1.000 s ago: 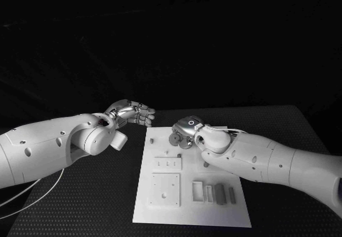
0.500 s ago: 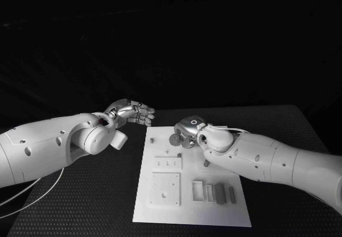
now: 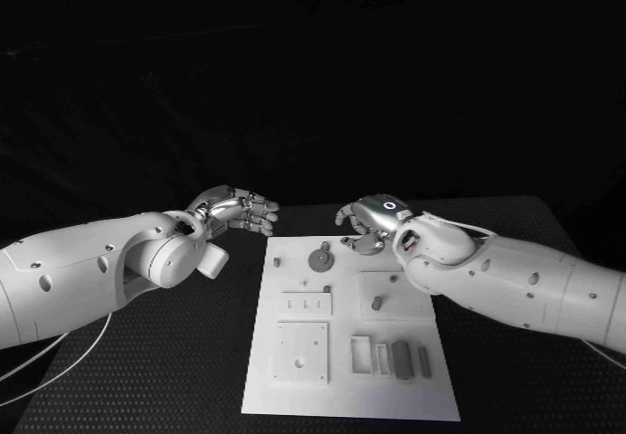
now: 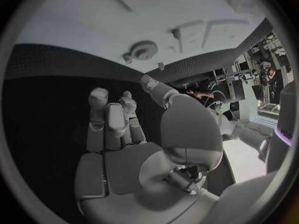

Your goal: Assemble the parts on the task board

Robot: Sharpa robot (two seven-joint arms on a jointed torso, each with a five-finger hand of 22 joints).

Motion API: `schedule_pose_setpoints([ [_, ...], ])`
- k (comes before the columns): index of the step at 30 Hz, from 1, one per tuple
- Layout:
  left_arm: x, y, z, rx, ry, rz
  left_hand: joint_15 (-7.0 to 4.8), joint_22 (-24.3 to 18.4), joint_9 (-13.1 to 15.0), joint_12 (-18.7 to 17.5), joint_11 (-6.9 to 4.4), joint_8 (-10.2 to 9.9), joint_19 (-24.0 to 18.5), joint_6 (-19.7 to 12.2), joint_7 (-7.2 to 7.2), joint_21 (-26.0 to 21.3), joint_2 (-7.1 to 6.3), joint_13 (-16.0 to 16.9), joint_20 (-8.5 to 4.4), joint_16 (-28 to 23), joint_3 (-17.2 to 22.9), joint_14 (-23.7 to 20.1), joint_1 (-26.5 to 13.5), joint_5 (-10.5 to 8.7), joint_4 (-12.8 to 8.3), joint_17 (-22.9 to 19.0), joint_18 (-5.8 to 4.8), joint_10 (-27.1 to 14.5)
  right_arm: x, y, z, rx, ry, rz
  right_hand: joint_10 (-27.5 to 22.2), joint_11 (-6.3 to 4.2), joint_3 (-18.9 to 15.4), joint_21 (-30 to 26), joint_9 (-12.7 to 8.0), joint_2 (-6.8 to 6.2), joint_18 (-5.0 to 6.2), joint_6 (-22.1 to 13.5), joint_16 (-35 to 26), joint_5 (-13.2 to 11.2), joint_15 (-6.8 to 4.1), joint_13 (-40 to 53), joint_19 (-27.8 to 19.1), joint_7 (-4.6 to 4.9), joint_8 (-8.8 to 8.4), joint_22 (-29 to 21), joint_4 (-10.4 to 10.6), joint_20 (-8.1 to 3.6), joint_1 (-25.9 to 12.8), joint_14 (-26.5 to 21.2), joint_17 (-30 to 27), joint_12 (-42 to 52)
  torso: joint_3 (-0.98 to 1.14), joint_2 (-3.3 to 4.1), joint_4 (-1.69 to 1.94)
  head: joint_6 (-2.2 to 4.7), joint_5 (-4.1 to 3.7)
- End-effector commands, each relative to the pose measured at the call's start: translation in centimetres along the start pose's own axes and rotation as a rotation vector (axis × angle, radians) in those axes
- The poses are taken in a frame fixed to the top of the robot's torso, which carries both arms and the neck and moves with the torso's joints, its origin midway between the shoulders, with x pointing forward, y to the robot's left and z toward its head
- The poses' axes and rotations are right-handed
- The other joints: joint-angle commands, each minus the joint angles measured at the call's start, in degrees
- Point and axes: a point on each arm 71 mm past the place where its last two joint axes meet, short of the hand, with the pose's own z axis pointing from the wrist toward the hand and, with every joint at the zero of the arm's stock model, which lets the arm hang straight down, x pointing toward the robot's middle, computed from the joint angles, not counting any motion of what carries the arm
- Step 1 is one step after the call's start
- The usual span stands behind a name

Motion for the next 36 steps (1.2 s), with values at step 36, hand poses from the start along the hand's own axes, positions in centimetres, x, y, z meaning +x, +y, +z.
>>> schedule_pose_setpoints([
  [36, -0.7, -0.2, 0.0, 0.051, -0.001, 0.003, -0.11, 0.24, 0.27, -0.29, 0.2, -0.14, 0.02, 0.42, -0.27, -0.38, -0.3, 0.43, -0.13, -0.64, 0.09, 0.5, 0.88, 0.25, -0.44, 0.52, 0.8, 0.77, 3.8, -11.4, -8.4, 0.15, 0.118, 0.278, -4.61, 1.3, -1.83, -1.51, -0.44, -2.06, 2.6, -2.27, -1.16, -0.16, 1.31, 0.0, -3.99, 2.43, -0.86, 1.08, -2.0, 2.04, -0.07, -5.19, -1.47, 0.06, 0.85, -0.56, -1.68, 1.16, -1.15],
])
